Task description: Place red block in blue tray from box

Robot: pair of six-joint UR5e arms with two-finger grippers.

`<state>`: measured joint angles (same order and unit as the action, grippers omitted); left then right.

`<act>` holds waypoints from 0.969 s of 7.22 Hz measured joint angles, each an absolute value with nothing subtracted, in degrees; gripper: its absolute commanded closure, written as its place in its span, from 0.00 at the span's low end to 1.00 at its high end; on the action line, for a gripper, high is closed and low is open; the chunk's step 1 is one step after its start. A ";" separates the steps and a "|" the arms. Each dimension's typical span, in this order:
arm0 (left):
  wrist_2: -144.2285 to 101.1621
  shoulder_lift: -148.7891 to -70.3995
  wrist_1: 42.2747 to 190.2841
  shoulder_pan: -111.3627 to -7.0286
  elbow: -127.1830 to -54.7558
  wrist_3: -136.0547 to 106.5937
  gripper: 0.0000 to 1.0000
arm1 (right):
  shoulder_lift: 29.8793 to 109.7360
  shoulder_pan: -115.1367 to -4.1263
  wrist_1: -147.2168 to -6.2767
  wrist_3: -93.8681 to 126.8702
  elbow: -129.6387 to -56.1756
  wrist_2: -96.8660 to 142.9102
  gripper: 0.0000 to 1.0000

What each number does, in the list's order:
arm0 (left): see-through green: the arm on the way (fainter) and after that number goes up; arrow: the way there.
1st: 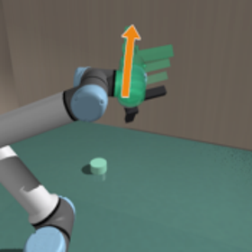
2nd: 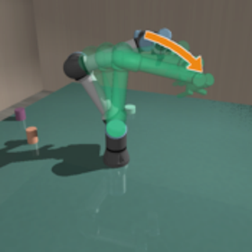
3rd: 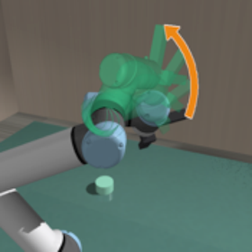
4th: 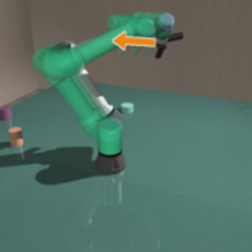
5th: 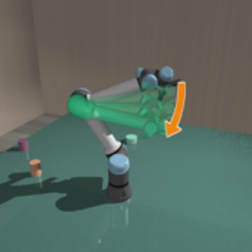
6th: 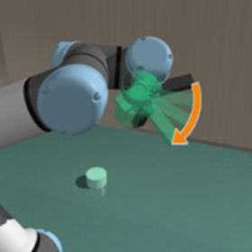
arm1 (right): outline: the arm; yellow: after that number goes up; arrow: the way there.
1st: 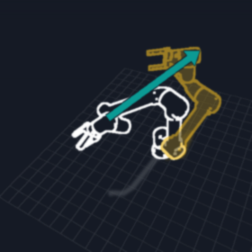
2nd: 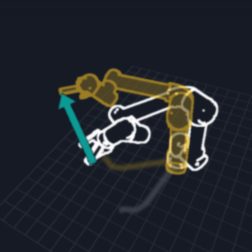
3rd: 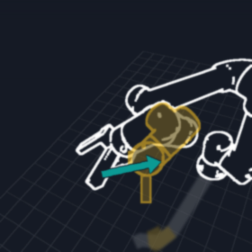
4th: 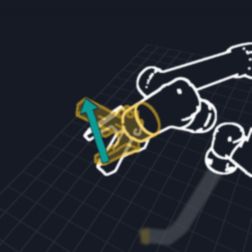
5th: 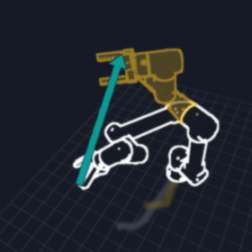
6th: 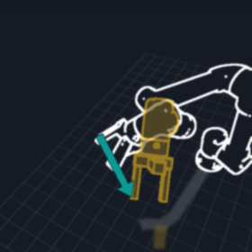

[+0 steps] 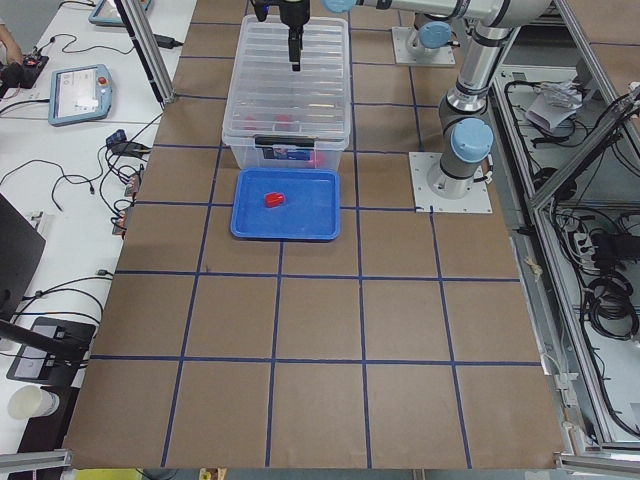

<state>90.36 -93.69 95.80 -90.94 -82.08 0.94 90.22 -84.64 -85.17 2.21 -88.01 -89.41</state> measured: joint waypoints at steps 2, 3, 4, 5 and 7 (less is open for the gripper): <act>90.28 -93.76 95.44 -90.99 -82.06 0.62 0.00 | 91.60 -84.62 -83.62 2.00 -89.43 -89.49 0.00; 90.27 -93.73 94.87 -91.02 -82.11 0.37 0.00 | 91.84 -84.63 -83.18 2.39 -89.80 -89.47 0.00; 90.30 -93.54 94.47 -91.04 -82.29 0.24 0.00 | 91.96 -84.63 -83.01 2.61 -89.94 -89.39 0.00; 90.42 -93.41 94.33 -91.05 -82.45 0.22 0.00 | 91.93 -84.64 -82.97 2.68 -90.02 -89.34 0.00; 90.52 -93.53 93.92 -91.05 -82.42 0.44 0.00 | 91.78 -84.64 -83.05 2.72 -90.14 -89.48 0.00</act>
